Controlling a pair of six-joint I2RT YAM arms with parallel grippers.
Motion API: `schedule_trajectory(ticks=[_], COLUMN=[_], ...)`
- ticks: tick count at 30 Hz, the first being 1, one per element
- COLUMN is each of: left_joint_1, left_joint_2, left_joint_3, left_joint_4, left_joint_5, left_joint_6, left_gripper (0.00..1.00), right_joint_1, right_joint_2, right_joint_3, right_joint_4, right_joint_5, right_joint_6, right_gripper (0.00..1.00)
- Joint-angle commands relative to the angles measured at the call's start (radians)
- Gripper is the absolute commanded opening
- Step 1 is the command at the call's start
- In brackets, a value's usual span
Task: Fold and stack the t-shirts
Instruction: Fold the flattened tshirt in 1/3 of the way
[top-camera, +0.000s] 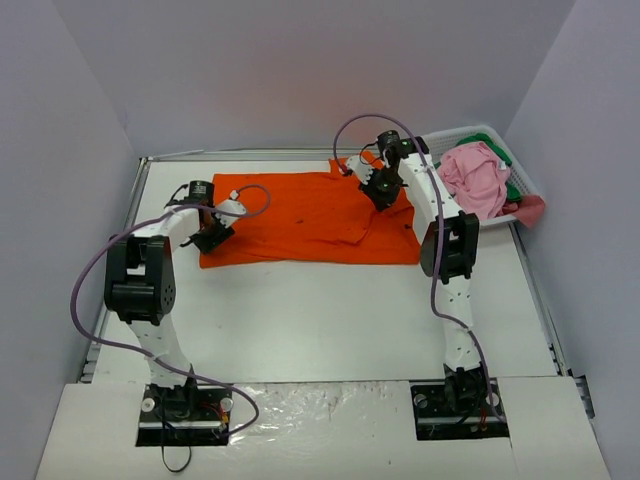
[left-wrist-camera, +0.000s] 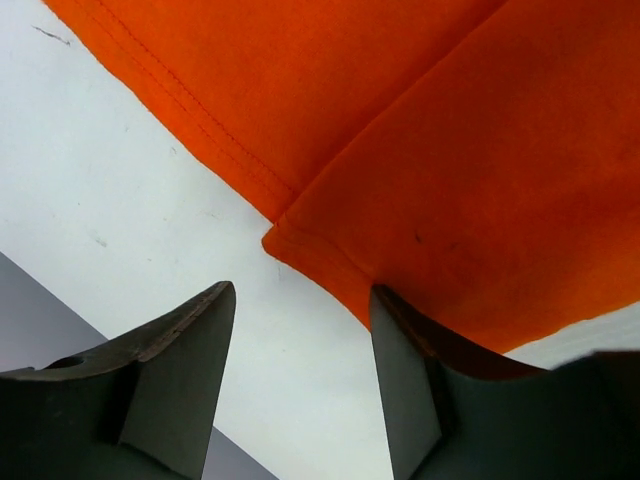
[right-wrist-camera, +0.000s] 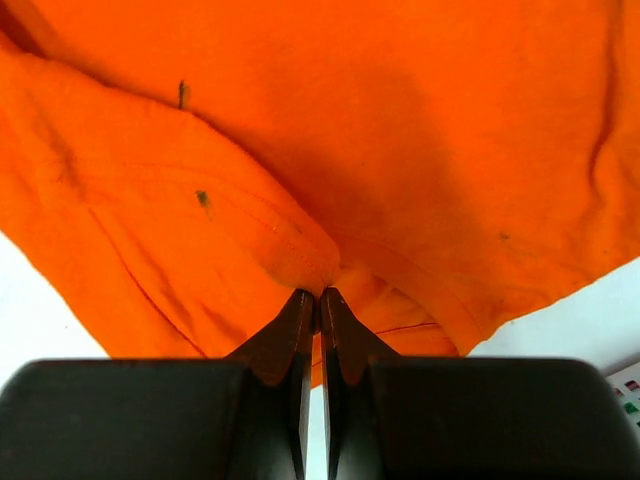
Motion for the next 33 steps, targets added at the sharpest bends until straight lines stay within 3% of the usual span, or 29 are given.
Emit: schedule_trajectory(ticks=[1,15,16,19,33], left_joint_1=[0.011,0.011,0.011,0.011,0.011], left_joint_2=[-0.063,-0.177,-0.185,-0.205,-0.267], left_joint_3=[-0.009,-0.100,-0.104,-0.126,-0.181], left_joint_4=[0.002,-0.009,-0.008,-0.006,0.003], left_joint_5=[-0.041,-0.058,-0.063,-0.069,-0.045], left_joint_6=[0.001,-0.030,-0.028,-0.033,-0.076], left_gripper=[0.55,0.61,0.61,0.65,0.66], right_joint_1=[-0.009,-0.008,-0.006,-0.006,-0.014], right_joint_2=[-0.006,0.080,0.094,0.109,-0.125], right_joint_3=[0.044,0.078,0.078,0.075,-0.144], right_joint_4=[0.018,0.158,0.164,0.181,0.268], right_joint_5=[0.011,0.050,0.062,0.086,0.053], right_joint_6=[0.018,0.107,0.110,0.133,0.188], right_gripper=[0.00,0.00,0.09,0.15,0.36])
